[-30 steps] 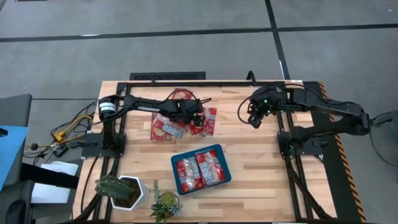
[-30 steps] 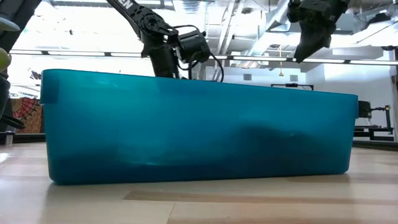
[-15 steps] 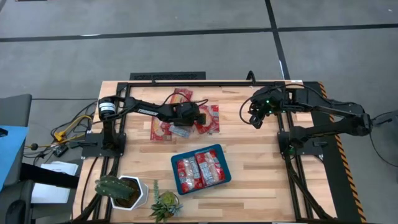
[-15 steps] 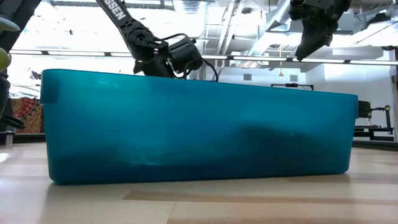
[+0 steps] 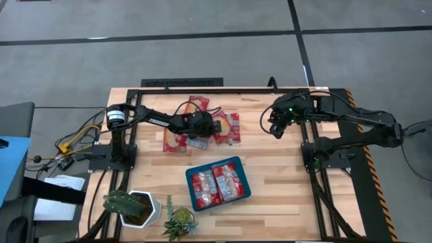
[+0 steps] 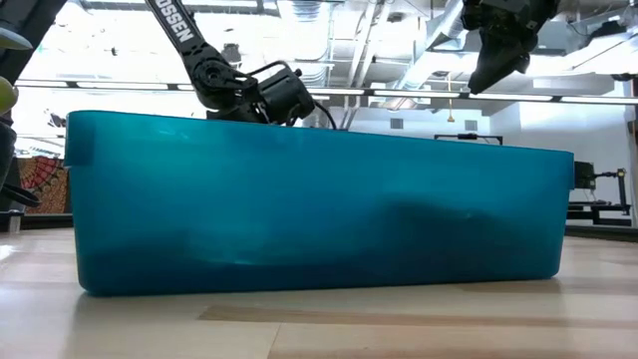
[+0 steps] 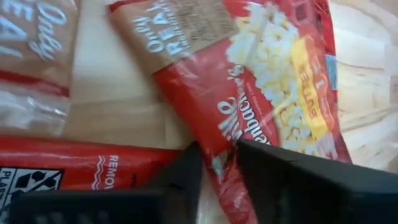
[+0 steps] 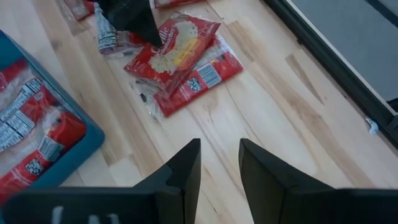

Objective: Sort popcorn bags into baskets
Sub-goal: Put the popcorn bag into the blue bin

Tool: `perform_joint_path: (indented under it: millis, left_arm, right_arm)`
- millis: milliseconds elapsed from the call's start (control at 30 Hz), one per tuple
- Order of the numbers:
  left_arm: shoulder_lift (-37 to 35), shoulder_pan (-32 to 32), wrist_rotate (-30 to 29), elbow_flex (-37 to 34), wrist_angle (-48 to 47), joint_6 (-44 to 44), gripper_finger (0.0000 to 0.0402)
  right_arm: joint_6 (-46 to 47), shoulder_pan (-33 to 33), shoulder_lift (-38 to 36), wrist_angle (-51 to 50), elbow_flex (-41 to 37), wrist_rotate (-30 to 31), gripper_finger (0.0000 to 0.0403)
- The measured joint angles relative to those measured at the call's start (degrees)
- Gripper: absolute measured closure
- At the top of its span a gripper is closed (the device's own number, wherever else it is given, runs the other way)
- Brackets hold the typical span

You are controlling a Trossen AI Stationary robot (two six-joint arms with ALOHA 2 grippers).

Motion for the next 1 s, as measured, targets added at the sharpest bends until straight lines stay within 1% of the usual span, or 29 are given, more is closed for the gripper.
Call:
perform_joint_path:
  millis: [67, 100, 133, 233, 333, 400, 500, 700, 867, 933, 1000]
  left_arm:
    - [0.0, 0.2, -0.1, 0.0, 0.2, 1.4, 0.0363]
    - [0.0, 0.3, -0.2, -0.1, 0.7, 1.8, 0.0381]
    - [0.0, 0.3, -0.4, -0.1, 1.3, 2.1, 0.0389]
    - [0.1, 0.3, 0.8, 0.3, 2.6, 2.5, 0.0394]
    - [0.1, 0.3, 3.3, 1.6, 2.7, 4.6, 0.0397]
    - [-0.3, 0.1, 3.8, 2.5, 2.7, 6.0, 0.0398]
    - [-1.4, -0.1, 4.6, 3.7, 1.5, 7.7, 0.0399]
    - [-5.0, 0.0, 5.3, 5.2, 0.3, 8.5, 0.0400]
    - [-10.4, -0.7, 9.7, 5.2, -3.1, 8.8, 0.0401]
    - [-13.8, -1.9, 9.8, 5.2, -7.1, 8.7, 0.0401]
    - [-17.7, -3.6, 8.7, 5.2, -11.2, 8.0, 0.0401]
  right_arm:
    - [0.6, 0.0, 0.0, 0.0, 0.0, 0.0, 0.0269]
    - [0.6, 0.0, 0.0, 0.0, 0.0, 0.0, 0.0270]
    - [0.6, 0.0, 0.0, 0.0, 0.0, 0.0, 0.0271]
    - [0.6, 0.0, 0.0, 0.1, 0.0, 0.0, 0.0276]
    - [0.7, 0.0, 0.0, 0.2, 0.0, 0.0, 0.0282]
    - [0.7, 0.0, 0.0, 0.5, 0.0, 0.0, 0.0284]
    - [0.8, 0.0, 0.0, 0.5, 0.0, 0.0, 0.0284]
    - [0.8, 0.0, 0.0, 0.5, 0.0, 0.0, 0.0285]
    - [0.8, 0.0, 0.0, 0.5, 0.0, -0.2, 0.0285]
    - [0.8, 0.0, 0.0, 0.5, 0.0, -0.2, 0.0284]
    - [0.7, 0.0, 0.0, 0.5, 0.0, -0.2, 0.0284]
